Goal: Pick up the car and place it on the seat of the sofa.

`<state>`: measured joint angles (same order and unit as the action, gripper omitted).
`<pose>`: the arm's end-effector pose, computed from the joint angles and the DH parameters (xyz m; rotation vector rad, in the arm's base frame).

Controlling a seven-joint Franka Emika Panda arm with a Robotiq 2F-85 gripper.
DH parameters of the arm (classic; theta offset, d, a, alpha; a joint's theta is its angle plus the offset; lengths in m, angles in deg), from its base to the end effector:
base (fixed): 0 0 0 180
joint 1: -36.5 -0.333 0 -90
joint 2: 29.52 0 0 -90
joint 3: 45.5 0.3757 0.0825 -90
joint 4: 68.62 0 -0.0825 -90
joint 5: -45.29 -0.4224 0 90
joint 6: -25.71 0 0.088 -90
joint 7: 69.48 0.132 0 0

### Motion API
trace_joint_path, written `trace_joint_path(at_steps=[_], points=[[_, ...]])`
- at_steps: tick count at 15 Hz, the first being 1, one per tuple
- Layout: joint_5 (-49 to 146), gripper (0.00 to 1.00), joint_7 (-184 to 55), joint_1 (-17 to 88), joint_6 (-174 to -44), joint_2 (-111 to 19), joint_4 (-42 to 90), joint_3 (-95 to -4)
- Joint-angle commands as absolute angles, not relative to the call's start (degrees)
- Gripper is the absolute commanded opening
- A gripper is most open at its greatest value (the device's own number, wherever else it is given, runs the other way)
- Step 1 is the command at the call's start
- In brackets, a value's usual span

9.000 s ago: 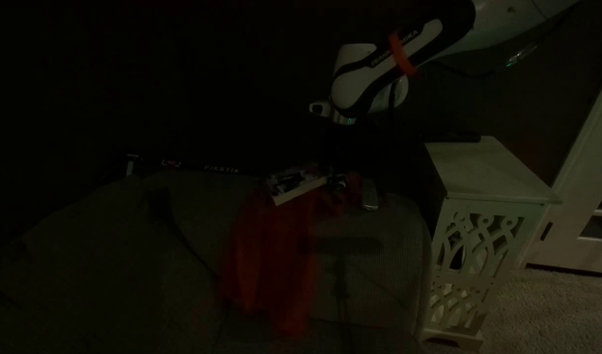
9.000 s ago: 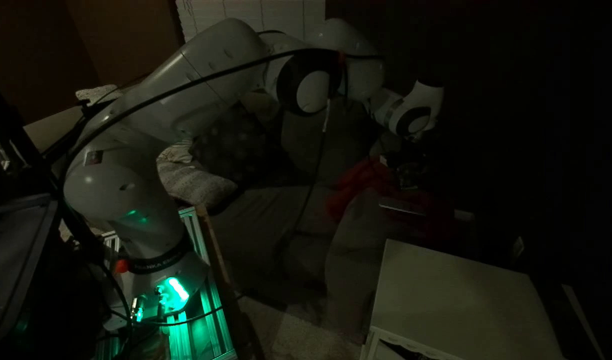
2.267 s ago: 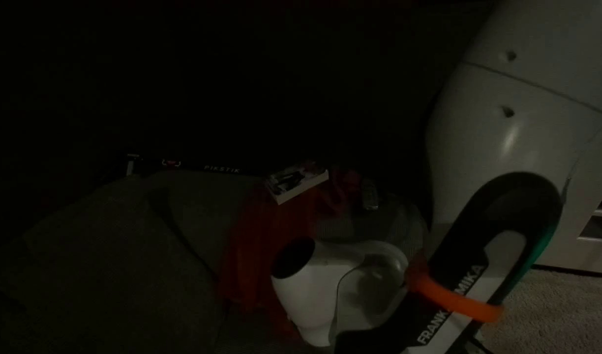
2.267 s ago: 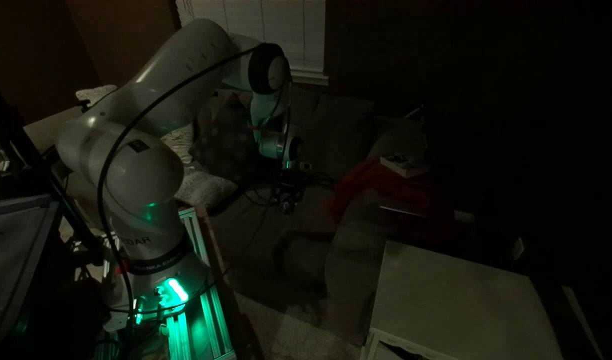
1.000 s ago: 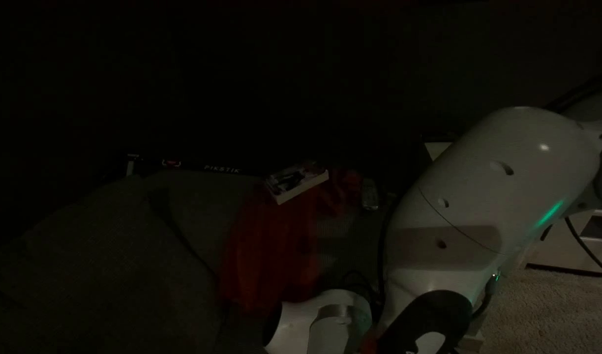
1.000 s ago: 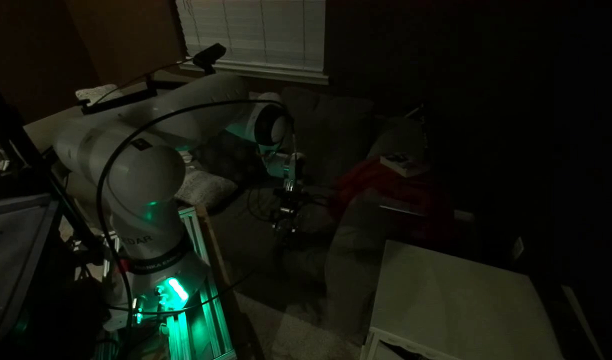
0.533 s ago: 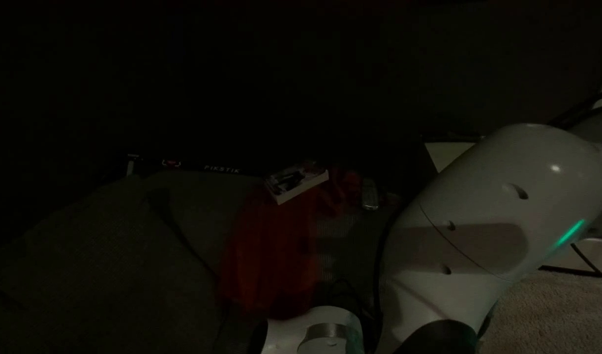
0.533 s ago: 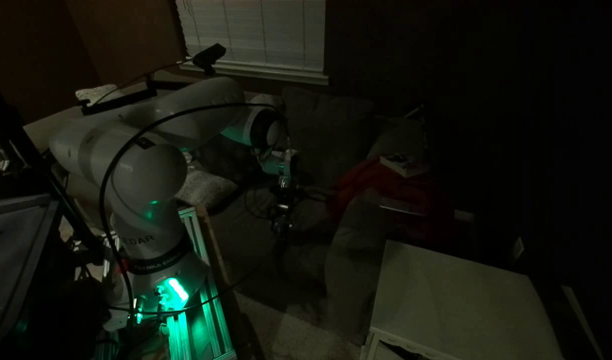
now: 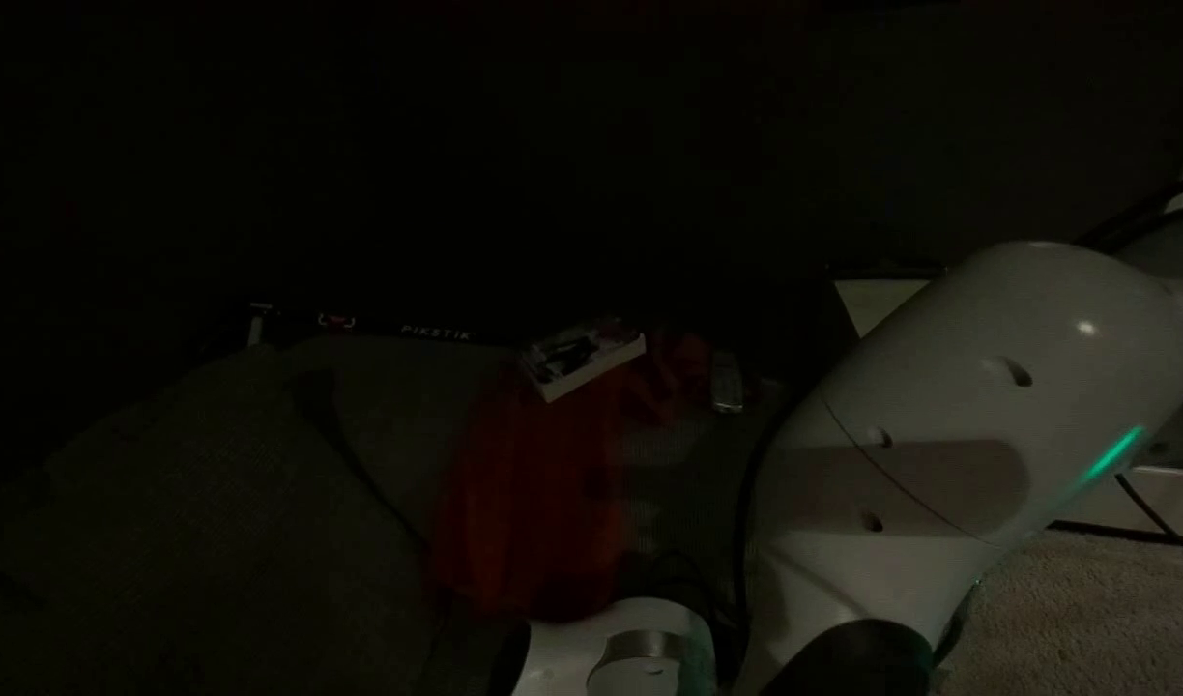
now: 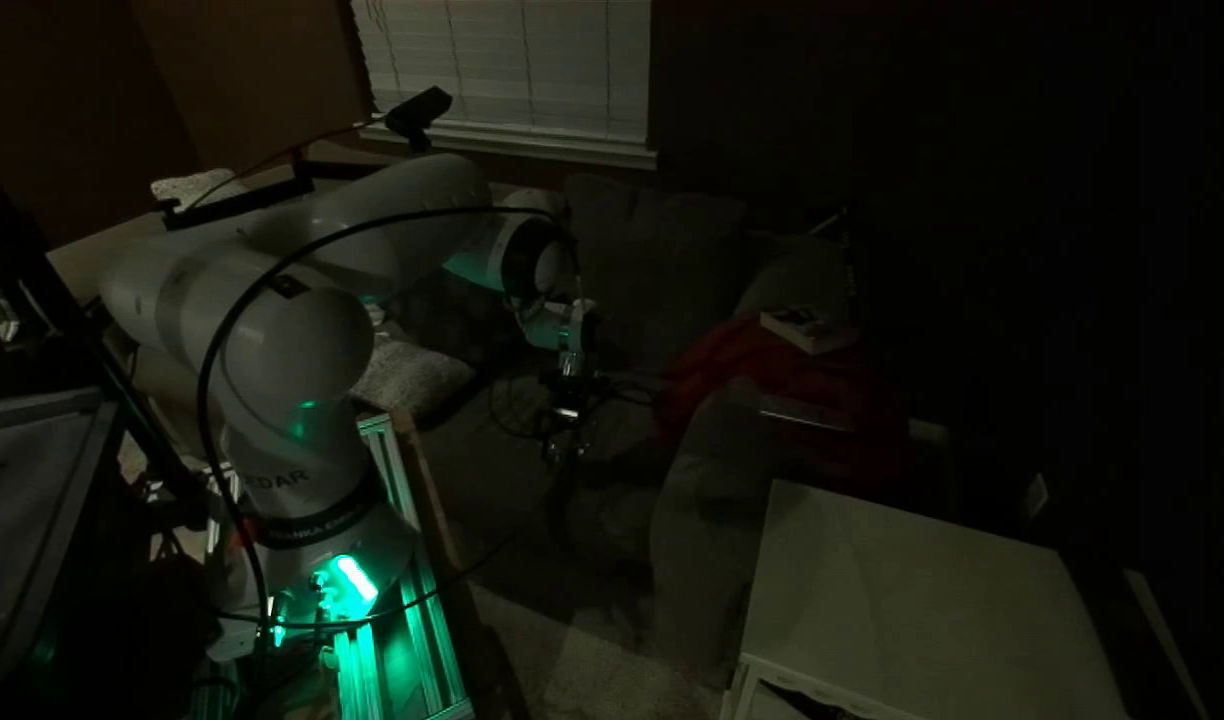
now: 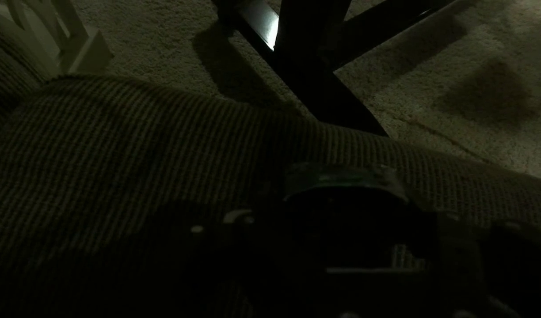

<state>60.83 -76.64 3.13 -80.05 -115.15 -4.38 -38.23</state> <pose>0.5082 0.3896 -0.1975 2.4013 1.2290 -1.0002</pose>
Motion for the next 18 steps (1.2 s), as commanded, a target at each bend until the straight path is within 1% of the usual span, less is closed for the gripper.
trace_joint_path(at_steps=[1, 2, 3, 9, 12, 18], points=[[61.0, 0.67, -76.6, 3.3, -79.9, -115.1, -4.6, -38.1], [61.0, 0.67, -76.6, 3.3, -79.9, -115.1, -4.6, -38.1], [61.0, 0.42, -76.6, 3.2, -79.9, -115.1, -4.6, -38.1], [60.9, 0.42, -63.1, 2.7, -81.2, -115.2, -4.2, -43.1], [61.8, 0.42, -64.6, 2.5, -77.9, -115.2, -4.2, -43.1], [62.3, 0.42, -67.9, 2.0, -81.1, -115.2, -3.9, -41.4]])
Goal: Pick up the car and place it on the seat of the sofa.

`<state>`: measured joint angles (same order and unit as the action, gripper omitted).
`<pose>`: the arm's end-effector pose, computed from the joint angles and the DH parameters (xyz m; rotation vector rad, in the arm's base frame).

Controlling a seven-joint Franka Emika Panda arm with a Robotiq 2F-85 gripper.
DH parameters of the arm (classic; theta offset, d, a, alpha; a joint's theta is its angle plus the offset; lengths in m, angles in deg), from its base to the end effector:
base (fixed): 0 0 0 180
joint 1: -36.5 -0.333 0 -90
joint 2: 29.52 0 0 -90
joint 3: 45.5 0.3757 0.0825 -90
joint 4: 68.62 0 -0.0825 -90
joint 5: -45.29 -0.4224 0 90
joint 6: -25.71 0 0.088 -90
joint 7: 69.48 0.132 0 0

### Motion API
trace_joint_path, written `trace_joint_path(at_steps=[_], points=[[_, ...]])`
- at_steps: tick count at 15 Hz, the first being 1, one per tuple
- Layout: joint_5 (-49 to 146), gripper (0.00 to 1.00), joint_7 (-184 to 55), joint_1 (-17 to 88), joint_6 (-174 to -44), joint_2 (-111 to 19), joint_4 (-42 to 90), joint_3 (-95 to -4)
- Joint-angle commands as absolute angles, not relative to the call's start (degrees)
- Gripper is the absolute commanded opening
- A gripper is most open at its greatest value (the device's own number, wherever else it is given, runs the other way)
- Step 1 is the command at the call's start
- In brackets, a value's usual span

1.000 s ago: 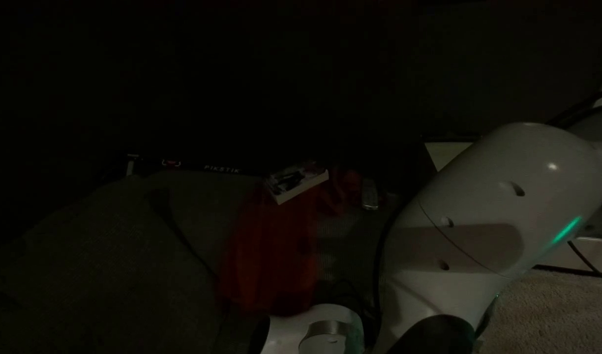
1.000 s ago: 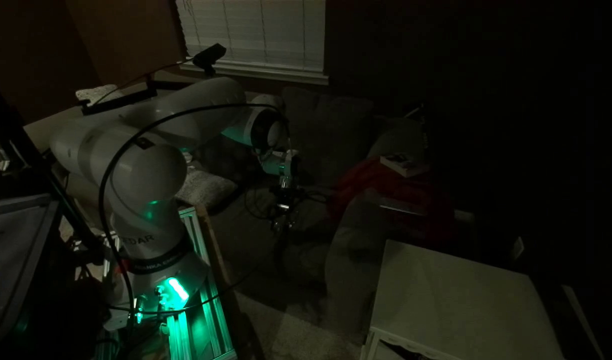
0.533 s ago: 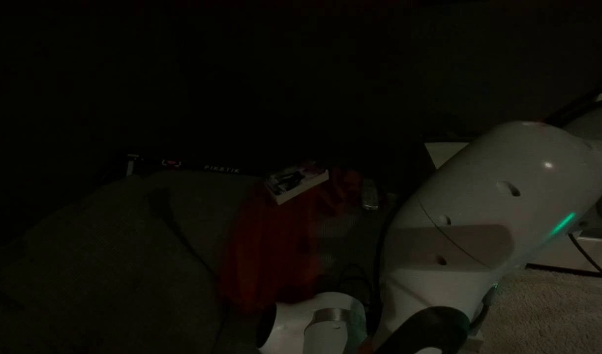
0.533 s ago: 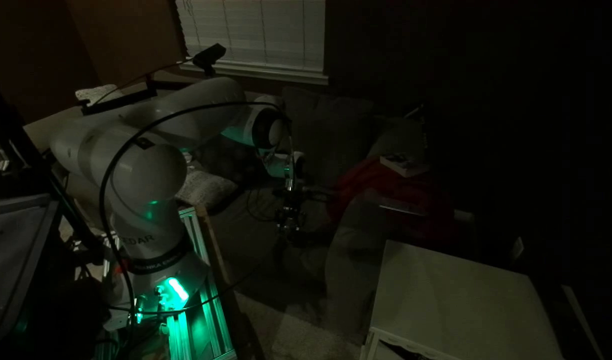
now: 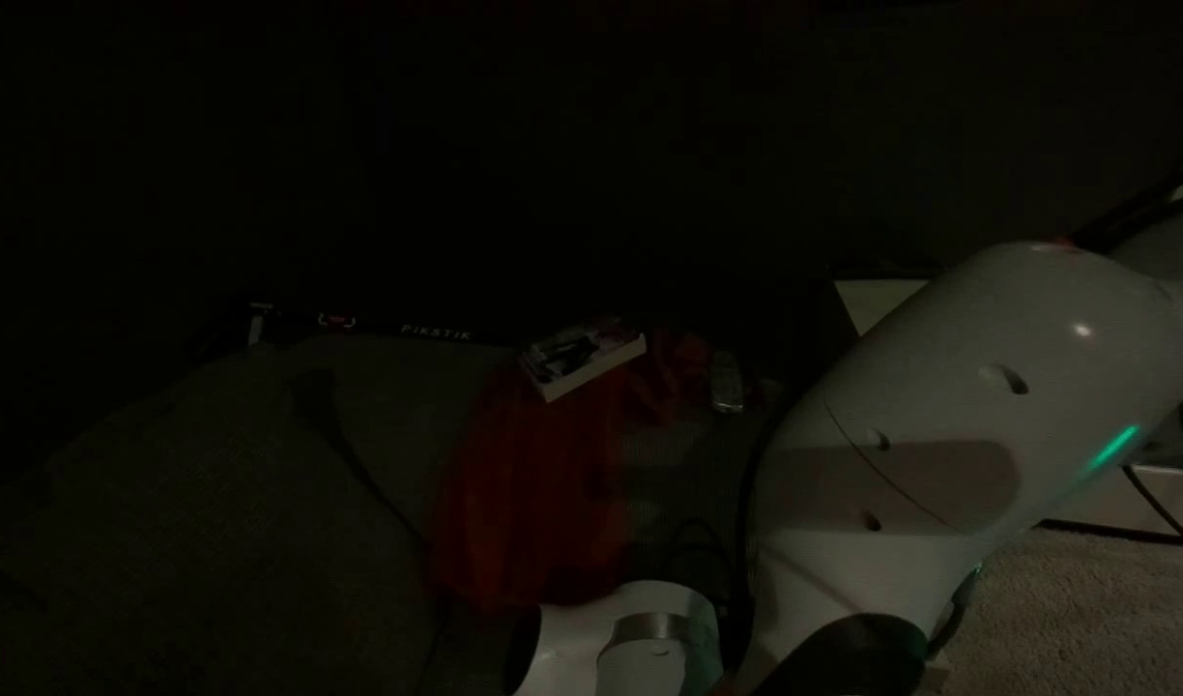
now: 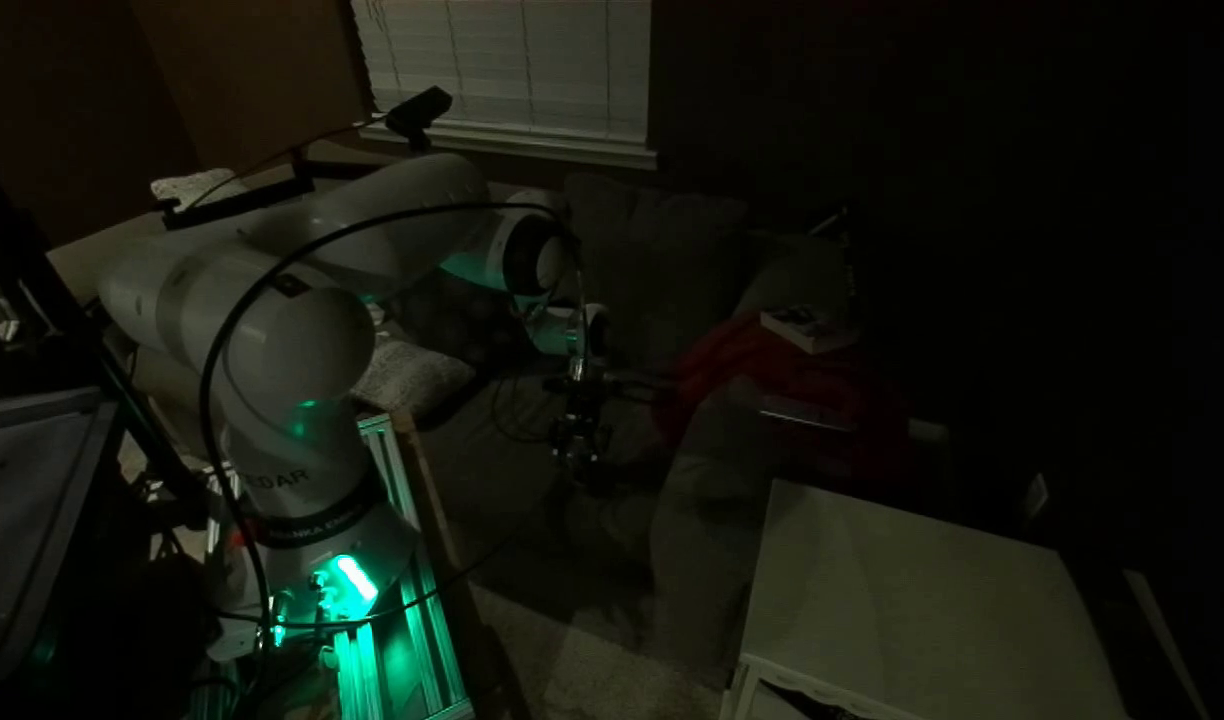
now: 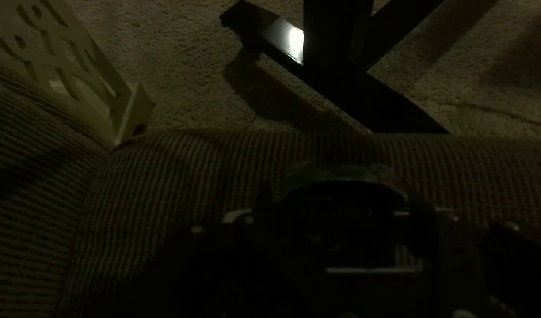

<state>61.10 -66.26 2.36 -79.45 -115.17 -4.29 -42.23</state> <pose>0.5242 0.3610 -0.1996 2.4028 0.9447 -0.9179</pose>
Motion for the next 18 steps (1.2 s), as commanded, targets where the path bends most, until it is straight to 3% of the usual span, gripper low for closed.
trace_joint_path(at_steps=[1, 7, 16, 17, 18], points=[[62.4, 0.42, -67.7, 1.8, -83.1, -115.2, -3.9, -41.4], [61.0, 0.42, -68.6, 2.5, -91.2, -115.2, -3.7, -40.7], [59.4, 0.42, -68.3, 3.1, -92.3, -115.3, -4.4, -39.5], [59.4, 0.92, -68.2, 3.3, -92.3, -115.3, -4.7, -39.6], [59.3, 0.93, -68.3, 3.6, -92.4, -115.3, -5.1, -39.6]])
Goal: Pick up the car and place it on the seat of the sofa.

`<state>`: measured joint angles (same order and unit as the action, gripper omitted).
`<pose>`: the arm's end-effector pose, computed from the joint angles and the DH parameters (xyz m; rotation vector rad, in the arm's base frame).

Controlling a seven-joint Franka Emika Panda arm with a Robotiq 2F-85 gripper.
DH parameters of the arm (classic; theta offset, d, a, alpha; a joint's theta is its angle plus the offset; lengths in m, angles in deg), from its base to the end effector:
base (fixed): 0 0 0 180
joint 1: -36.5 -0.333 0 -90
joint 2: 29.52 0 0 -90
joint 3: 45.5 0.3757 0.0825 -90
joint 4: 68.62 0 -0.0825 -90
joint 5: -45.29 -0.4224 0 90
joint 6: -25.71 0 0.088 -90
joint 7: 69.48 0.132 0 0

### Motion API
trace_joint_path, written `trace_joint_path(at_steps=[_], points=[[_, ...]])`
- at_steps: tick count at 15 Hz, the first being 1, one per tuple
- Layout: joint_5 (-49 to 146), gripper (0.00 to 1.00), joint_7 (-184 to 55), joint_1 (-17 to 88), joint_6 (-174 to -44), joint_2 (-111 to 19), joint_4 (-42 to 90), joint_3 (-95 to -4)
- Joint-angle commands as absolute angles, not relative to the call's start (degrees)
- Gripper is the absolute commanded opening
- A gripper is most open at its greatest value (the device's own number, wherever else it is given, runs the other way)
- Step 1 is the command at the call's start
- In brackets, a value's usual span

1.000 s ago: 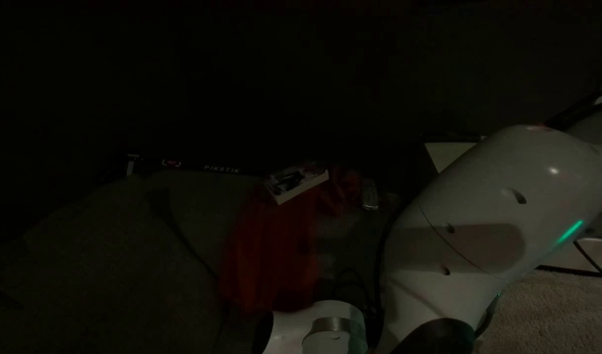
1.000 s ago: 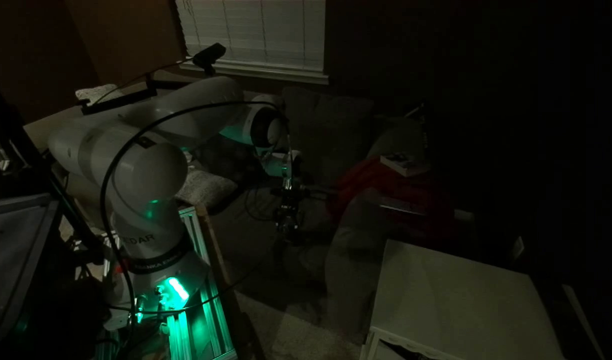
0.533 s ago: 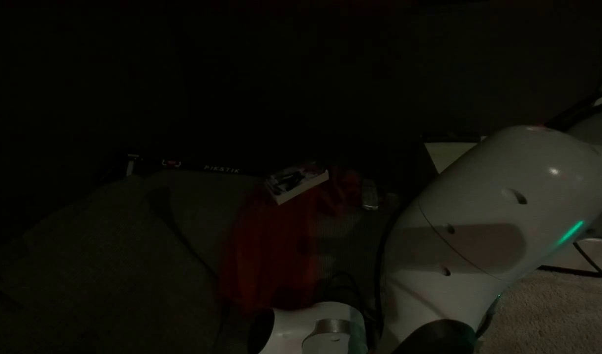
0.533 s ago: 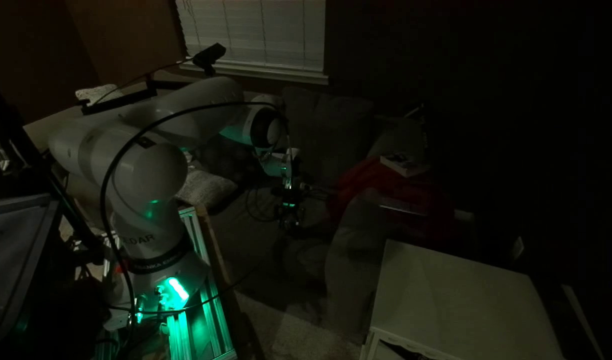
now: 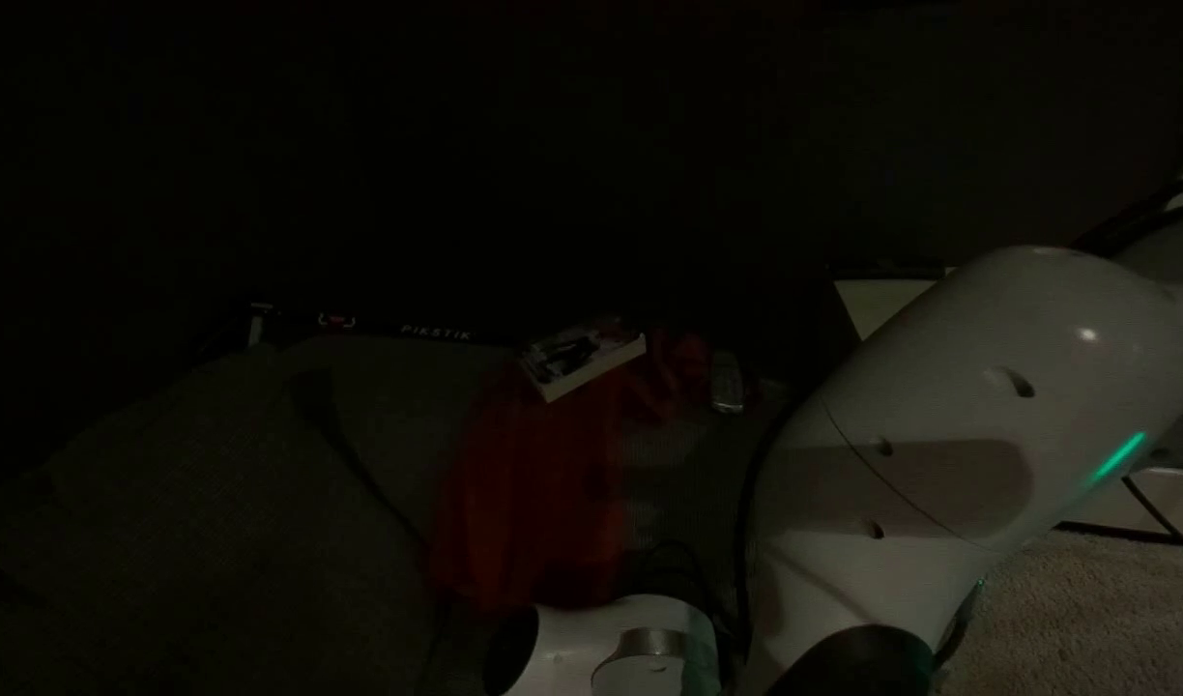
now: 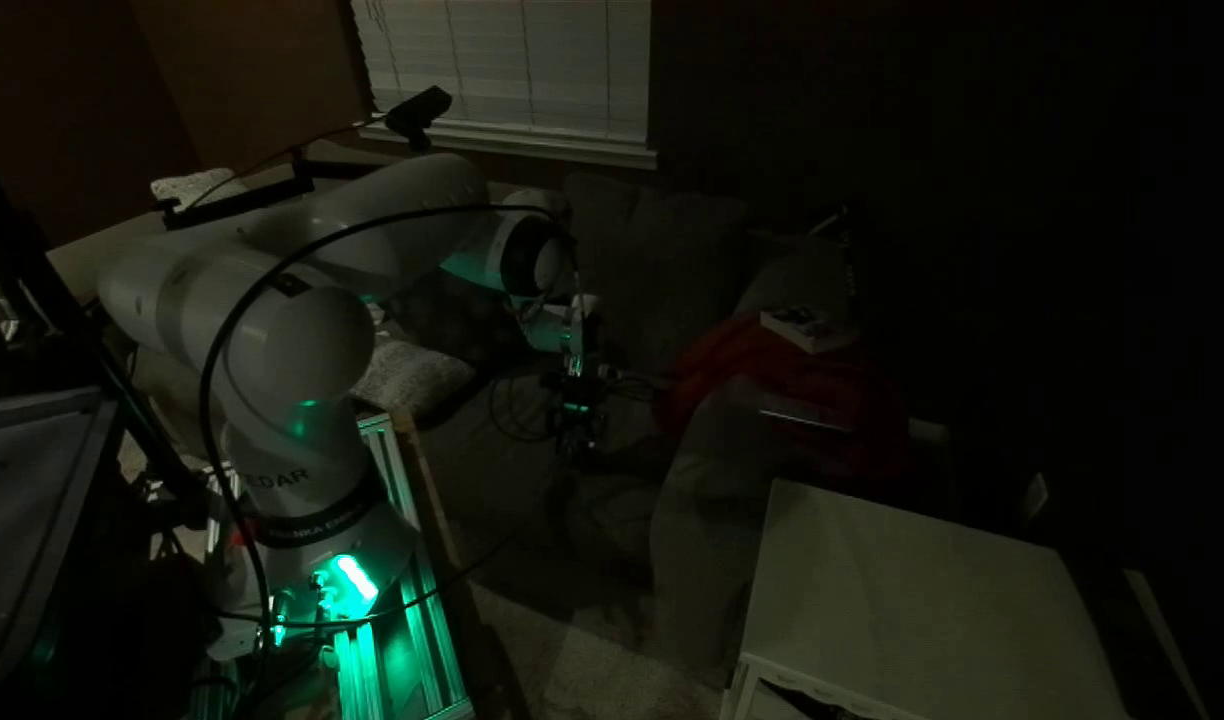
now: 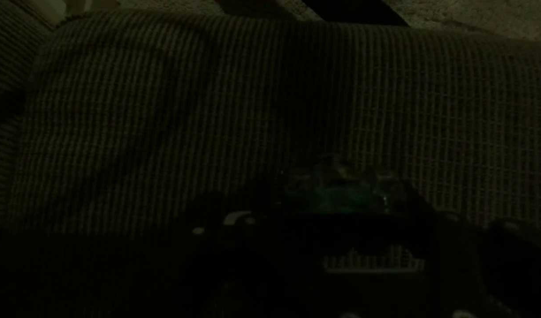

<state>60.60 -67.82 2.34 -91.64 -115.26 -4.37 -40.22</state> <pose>0.5345 0.4033 -0.2025 2.5667 1.0738 -0.7067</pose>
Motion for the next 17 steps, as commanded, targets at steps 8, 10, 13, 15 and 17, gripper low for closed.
trace_joint_path(at_steps=[8, 10, 13, 15, 17], points=[[58.6, 1.00, -66.7, 6.3, -95.5, -114.6, -8.9, -40.2], [57.9, 1.00, -65.1, 8.2, -97.6, -114.6, -8.6, -39.9], [56.7, 1.00, -65.6, 12.0, -102.5, -112.6, -3.5, -39.1], [56.1, 1.00, -67.4, 14.6, -106.4, -111.2, 0.3, -37.9], [57.6, 1.00, -66.5, 13.7, -104.5, -114.1, -4.4, -38.9]])
